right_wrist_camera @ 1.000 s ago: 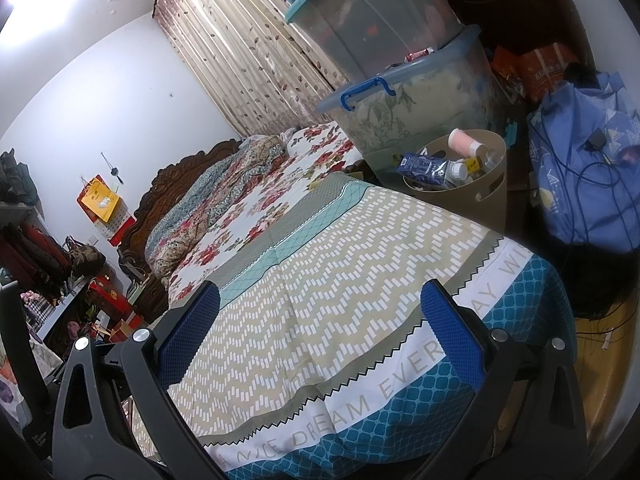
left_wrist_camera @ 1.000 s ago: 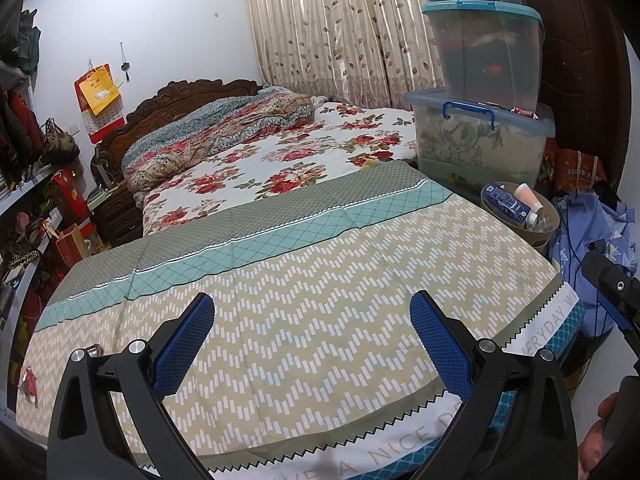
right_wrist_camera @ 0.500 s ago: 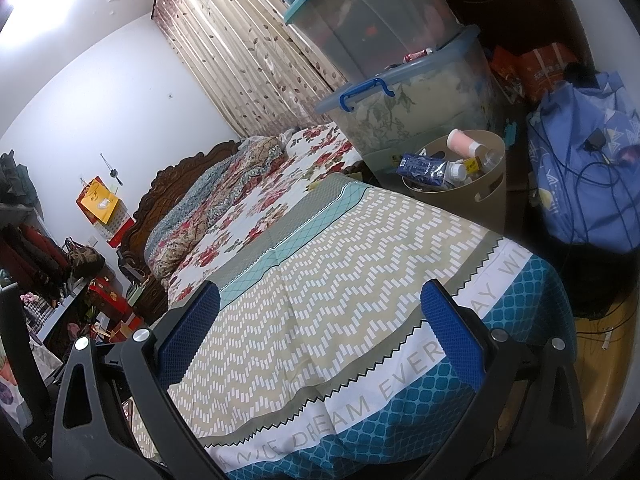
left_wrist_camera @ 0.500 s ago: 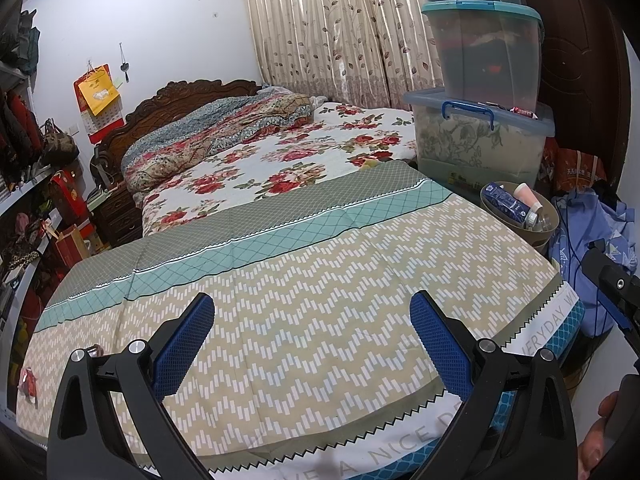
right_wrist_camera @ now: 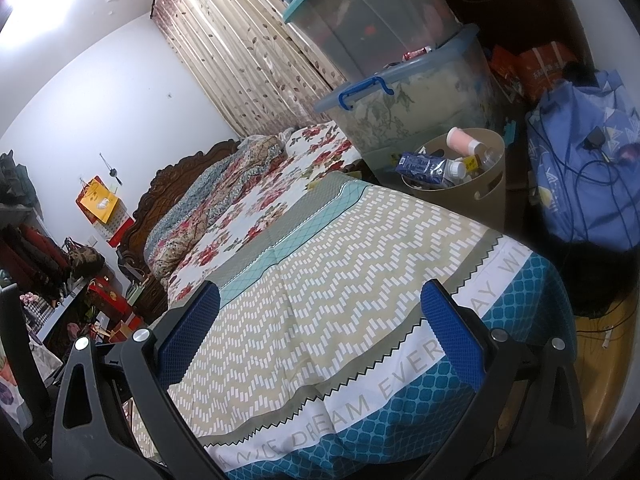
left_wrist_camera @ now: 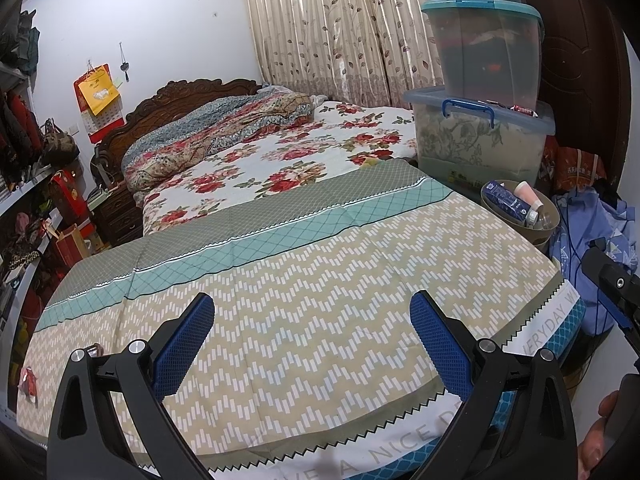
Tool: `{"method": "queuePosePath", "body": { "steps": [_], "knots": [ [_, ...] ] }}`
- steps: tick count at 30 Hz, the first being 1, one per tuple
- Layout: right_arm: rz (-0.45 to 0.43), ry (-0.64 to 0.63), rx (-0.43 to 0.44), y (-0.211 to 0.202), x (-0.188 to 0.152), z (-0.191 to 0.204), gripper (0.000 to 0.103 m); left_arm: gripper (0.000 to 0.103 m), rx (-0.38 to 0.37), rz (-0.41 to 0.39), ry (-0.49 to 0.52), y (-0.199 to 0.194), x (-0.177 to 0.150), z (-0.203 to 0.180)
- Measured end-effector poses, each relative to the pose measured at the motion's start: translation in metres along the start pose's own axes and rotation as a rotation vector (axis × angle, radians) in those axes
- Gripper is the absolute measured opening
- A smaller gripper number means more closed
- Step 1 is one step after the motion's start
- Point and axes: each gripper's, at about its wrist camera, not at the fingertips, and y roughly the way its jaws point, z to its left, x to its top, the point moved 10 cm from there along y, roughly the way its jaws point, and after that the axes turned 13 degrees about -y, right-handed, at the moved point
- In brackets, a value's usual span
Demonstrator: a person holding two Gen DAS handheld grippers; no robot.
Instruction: Collect trash
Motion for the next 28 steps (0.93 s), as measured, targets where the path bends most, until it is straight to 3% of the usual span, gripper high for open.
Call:
{"method": "queuePosePath", "body": {
  "steps": [28],
  "knots": [
    [0.003, 0.001, 0.0, 0.0, 0.0, 0.001, 0.099, 0.094, -0.018, 0.021, -0.006, -0.001, -0.008, 0.014]
  ]
}}
